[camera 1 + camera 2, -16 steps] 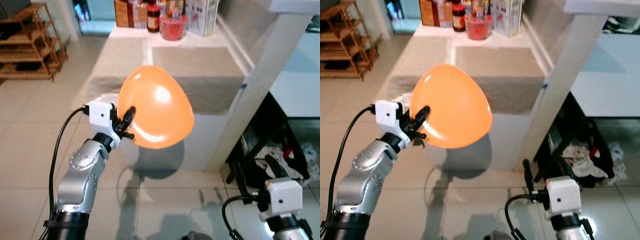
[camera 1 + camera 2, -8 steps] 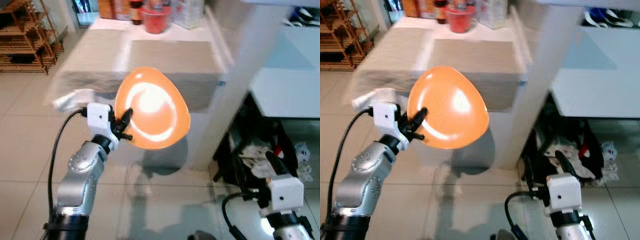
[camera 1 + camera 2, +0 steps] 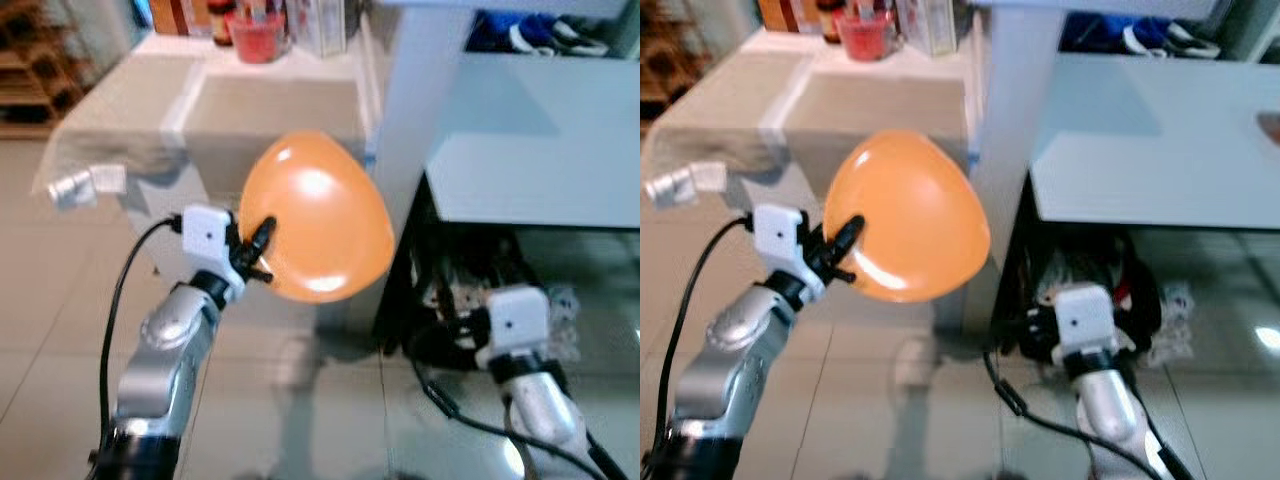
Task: Setting the table
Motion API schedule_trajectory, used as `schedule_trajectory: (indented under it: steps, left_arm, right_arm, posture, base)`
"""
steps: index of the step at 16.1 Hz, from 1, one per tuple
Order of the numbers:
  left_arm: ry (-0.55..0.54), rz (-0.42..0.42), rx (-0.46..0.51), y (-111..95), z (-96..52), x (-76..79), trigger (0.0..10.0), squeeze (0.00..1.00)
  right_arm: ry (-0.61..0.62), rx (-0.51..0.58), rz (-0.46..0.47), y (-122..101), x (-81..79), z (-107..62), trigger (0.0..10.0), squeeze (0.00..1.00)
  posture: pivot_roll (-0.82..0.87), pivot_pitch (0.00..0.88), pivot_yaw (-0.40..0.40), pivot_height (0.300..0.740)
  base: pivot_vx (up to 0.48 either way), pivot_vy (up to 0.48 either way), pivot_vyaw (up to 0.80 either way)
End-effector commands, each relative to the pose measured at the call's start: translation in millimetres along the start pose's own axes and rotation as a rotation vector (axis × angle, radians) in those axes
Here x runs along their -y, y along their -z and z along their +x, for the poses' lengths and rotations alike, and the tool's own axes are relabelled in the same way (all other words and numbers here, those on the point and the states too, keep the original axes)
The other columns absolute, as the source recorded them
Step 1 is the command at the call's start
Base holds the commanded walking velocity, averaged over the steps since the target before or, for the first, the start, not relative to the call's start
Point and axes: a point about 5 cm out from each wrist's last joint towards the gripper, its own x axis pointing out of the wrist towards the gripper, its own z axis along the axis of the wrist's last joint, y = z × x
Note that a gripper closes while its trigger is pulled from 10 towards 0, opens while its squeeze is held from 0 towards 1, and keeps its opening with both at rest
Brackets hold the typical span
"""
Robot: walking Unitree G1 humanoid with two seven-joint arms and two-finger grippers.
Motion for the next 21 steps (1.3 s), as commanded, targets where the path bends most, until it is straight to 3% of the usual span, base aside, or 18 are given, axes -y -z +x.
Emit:
schedule_trajectory:
  steps: [1, 4, 13, 17, 21]
  left_arm:
    - [0.050, 0.020, 0.067, -16, 6.4, 8.4, 0.0, 0.00]
    - [0.086, 0.083, 0.037, -16, 17.5, 6.3, 0.0, 0.00]
    - [0.127, 0.104, 0.037, -16, 29.8, 9.5, 0.0, 0.00]
    - [0.135, 0.113, 0.035, -15, 33.2, 8.8, 0.0, 0.00]
    - [0.135, 0.113, 0.041, -16, 35.7, 7.5, 0.0, 0.00]
  right_arm:
    - [0.018, -0.015, -0.013, 2, 4.4, -0.9, 10.0, 0.00]
    - [0.024, -0.010, -0.015, 3, 1.1, 3.6, 10.0, 0.00]
    - [0.037, -0.010, -0.020, 4, -1.0, 3.7, 10.0, 0.00]
    - [0.045, -0.023, -0.021, 5, -2.0, 3.3, 10.0, 0.00]
    - [0.051, -0.007, -0.012, 3, -2.6, 4.0, 10.0, 0.00]
  posture:
    - [-0.08, 0.019, 0.019, 0.727]
    - [-0.09, 0.009, 0.031, 0.727]
    - [-0.10, 0.005, 0.041, 0.727]
    - [-0.11, 0.009, 0.047, 0.727]
    - [-0.11, 0.012, 0.051, 0.727]
  base:
    - [0.000, -0.480, 0.00]
    - [0.000, 0.000, 0.00]
    - [0.000, -0.449, 0.00]
    - [0.245, -0.410, 0.00]
    - [0.257, -0.402, -0.70]
